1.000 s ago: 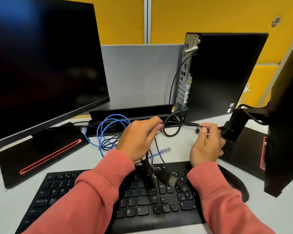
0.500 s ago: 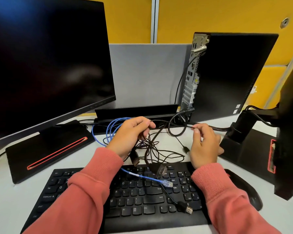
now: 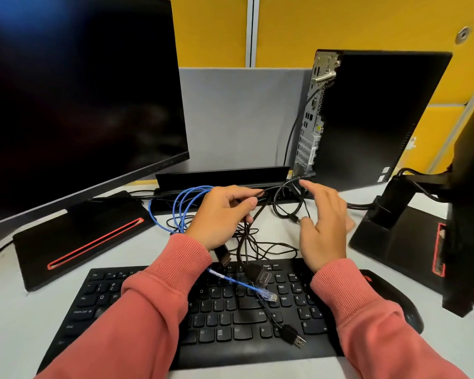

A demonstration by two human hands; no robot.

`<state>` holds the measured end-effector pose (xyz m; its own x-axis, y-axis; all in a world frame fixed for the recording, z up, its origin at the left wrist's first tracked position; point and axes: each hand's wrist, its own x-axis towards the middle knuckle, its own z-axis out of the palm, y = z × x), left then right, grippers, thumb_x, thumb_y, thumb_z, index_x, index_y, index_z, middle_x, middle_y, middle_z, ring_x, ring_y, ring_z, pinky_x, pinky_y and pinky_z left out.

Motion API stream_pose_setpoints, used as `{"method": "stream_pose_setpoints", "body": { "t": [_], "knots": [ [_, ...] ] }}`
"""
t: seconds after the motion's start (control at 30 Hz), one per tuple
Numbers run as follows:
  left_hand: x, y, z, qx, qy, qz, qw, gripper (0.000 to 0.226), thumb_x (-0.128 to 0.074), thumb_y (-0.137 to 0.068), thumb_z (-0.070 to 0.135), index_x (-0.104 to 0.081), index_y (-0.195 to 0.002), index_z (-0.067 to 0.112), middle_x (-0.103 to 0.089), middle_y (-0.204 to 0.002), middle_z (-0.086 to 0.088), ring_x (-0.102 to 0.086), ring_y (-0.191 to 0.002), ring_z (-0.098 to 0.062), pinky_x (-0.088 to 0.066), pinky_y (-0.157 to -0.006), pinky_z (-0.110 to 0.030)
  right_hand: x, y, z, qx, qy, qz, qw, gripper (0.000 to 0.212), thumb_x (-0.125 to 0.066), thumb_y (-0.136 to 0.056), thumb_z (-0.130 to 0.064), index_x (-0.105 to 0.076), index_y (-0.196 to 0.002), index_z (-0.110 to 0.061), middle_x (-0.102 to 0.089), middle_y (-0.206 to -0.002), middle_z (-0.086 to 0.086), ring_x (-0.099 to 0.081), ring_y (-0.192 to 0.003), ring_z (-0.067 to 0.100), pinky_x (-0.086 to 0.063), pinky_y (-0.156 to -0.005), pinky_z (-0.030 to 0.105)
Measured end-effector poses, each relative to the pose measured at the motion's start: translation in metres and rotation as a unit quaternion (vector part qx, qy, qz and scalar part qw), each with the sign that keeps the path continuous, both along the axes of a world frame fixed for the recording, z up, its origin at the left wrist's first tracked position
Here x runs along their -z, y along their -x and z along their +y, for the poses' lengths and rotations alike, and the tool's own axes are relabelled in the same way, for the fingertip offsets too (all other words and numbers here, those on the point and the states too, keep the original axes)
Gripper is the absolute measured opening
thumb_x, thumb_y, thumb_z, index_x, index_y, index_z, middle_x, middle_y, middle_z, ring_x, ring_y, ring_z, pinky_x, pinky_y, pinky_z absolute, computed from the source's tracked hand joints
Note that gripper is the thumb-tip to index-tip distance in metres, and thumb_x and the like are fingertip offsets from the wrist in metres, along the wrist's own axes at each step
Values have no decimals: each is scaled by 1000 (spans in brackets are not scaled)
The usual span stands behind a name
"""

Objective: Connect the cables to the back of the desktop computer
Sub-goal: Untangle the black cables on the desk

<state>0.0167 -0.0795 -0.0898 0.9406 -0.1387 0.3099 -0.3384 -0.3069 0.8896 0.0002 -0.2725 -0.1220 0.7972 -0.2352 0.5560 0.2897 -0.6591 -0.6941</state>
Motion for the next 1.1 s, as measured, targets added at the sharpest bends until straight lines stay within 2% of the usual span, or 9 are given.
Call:
{"method": "stream_pose_setpoints", "body": {
  "t": [0.13,0.27,0.4,0.53,0.63,0.73,0.9,0.97,1.1],
  "knots": [
    [-2,-3,-6,-2,-10,-35,999,20,-68,-97,9,-79,-111,17,-74,-89,0,-68,-65,-10,-52,-68,-23,-14,5,12,-108,67,-30,991,45,-57,-93,-19,-58,-135,-36,-57,-123,-17,-47,-121,6,-27,-104,37],
    [-6,2,-10,13,-6,-58,998,14,-69,-96,7,-79,-104,11,-76,-90,-9,-65,-65,-11,-55,-69,-25,-27,5,16,-89,92,-61,990,7,-60,-100,-30,-65,-100,-35,-54,-88,-14,-50,-90,11,-30,-87,36],
    [-1,6,-11,50,-14,-23,998,5,-68,-98,13,-71,-95,11,-71,-82,-7,-65,-71,-14,-57,-78,-37,-40,4,14,-76,86,-55,992,16,-58,-101,-26,-58,-86,-32,-50,-83,-15,-45,-85,9,-22,-80,32],
    [6,6,-7,67,-156,-1,985,15,-63,-100,27,-66,-86,23,-71,-86,-3,-59,-73,-17,-49,-72,-35,-55,6,10,-32,13,-91,995,16,-54,-103,-25,-57,-88,-29,-53,-87,-12,-48,-88,11,-25,-81,34],
    [0,11,-2,75,-212,-5,974,16,-58,-102,29,-67,-89,26,-66,-81,7,-51,-66,-4,-41,-68,-29,-61,6,1,12,-45,-109,993,17,-53,-103,-24,-55,-88,-29,-52,-88,-12,-45,-86,9,-33,-88,43],
    [-21,11,4,90,-192,-25,977,18,-55,-105,24,-69,-93,23,-74,-87,8,-51,-64,0,-43,-68,-27,-63,8,-8,62,-82,-110,989,16,-51,-104,-23,-54,-89,-28,-49,-88,-14,-47,-89,12,-36,-93,50],
    [-79,9,8,102,-132,-45,985,20,-56,-106,18,-75,-100,17,-74,-80,-3,-64,-78,-11,-48,-80,-31,-67,9,-15,91,-58,9,994,17,-49,-105,-29,-56,-89,-32,-48,-94,-14,-47,-105,20,-23,-89,40],
    [-96,7,6,105,-167,-51,979,22,-55,-107,19,-75,-102,15,-74,-76,-1,-61,-75,-14,-45,-76,-31,-72,11,-13,80,0,52,995,14,-53,-102,-26,-59,-95,-36,-50,-106,-14,-44,-113,19,-23,-93,42],
    [-105,1,3,122,-205,-45,970,23,-54,-107,19,-75,-99,17,-68,-68,4,-56,-68,-15,-44,-70,-35,-97,22,4,-96,65,6,993,50,-57,-96,-8,-53,-135,-39,-50,-135,-15,-41,-131,12,-30,-111,43]
  ]
}}
